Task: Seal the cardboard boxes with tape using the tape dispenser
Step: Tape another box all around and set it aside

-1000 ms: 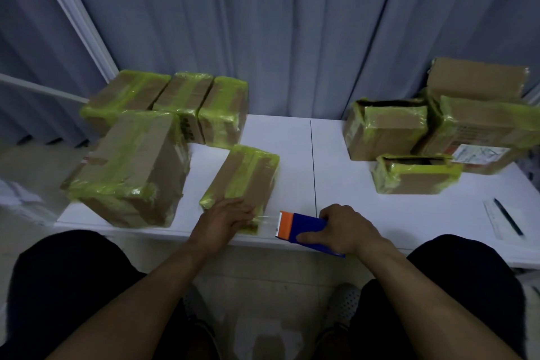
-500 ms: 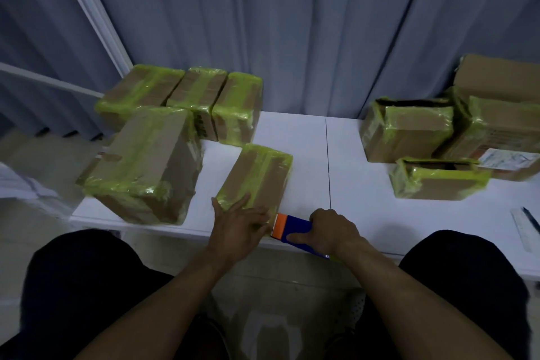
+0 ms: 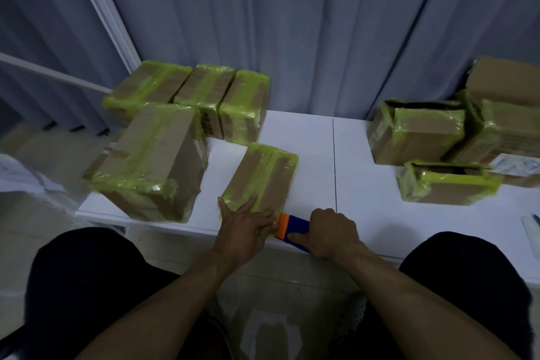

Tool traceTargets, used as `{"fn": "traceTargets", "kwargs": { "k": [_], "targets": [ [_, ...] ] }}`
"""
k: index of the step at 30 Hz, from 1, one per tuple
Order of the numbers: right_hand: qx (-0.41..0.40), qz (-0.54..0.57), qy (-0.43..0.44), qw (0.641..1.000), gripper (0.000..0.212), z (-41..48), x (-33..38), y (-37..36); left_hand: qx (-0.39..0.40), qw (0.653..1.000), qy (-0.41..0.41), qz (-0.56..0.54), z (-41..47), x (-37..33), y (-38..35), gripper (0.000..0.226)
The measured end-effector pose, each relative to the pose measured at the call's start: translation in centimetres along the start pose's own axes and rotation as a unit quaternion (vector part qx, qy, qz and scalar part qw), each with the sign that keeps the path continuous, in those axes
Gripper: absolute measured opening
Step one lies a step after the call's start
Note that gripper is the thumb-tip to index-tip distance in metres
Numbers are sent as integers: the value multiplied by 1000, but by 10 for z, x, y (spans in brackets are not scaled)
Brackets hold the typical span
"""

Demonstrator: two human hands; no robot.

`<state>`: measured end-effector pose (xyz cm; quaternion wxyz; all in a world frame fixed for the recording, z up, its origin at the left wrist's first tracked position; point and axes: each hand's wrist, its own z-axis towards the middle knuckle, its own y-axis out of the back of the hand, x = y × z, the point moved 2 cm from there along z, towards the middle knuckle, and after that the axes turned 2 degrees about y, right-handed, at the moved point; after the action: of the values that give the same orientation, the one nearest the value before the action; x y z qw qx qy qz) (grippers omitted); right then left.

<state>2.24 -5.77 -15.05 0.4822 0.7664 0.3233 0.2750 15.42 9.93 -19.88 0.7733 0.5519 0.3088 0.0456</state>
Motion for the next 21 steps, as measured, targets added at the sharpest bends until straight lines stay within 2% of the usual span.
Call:
{"fn": "traceTargets", "kwargs": {
  "k": [4, 13, 17, 21],
  "targets": [
    [-28, -28, 12, 999, 67, -5, 5, 0, 2, 1000, 14, 0, 1, -3, 3, 14],
    [-60, -73, 40, 995, 65, -14, 11, -2, 18, 999, 38, 22, -1, -9, 9, 17],
    [-64, -43, 28, 997, 67, -11, 9, -3, 13, 999, 49, 12, 1, -10, 12, 19],
    [-34, 14, -9, 999, 67, -4, 2, -4, -12, 1000, 27, 0, 1, -4, 7, 14]
  ]
}}
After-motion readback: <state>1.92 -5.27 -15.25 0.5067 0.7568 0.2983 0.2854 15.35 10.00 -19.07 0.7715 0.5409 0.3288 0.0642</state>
